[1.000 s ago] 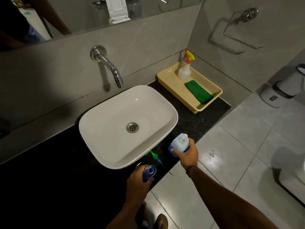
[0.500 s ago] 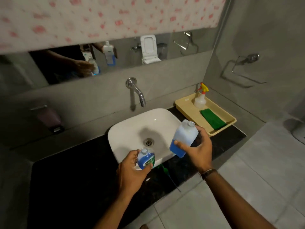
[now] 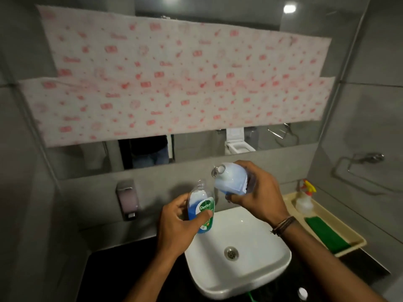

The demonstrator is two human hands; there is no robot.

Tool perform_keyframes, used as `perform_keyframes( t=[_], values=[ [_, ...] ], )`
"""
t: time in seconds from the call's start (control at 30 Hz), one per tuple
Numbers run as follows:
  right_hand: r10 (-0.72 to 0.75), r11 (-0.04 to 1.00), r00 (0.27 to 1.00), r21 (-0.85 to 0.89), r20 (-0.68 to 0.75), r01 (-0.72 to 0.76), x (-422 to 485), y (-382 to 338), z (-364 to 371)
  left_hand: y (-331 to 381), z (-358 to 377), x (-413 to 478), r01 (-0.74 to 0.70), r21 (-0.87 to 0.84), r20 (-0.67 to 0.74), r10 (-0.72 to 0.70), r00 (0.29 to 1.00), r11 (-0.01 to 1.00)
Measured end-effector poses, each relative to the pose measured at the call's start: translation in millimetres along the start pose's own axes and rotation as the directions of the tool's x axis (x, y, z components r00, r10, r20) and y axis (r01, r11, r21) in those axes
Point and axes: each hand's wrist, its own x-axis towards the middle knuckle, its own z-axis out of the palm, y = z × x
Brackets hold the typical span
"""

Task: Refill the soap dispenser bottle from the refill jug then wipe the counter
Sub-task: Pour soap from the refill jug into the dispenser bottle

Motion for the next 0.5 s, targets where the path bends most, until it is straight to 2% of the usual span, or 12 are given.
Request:
perform_keyframes(
  t=[0.23,0.5],
  values=[
    [-0.174,0.952,0.984,-0.247,0.047,0.18,45,-34,-3,16,-21,22,-0.004,-0.002,-0.005,0.004,1.0,1.0],
    [-0.296,0.866,0.951,-0.394,0.094,0.308,75,-54,6,20,-35,32,-0.009,-0.014,-0.016,0.009,1.0,1.0]
  ],
)
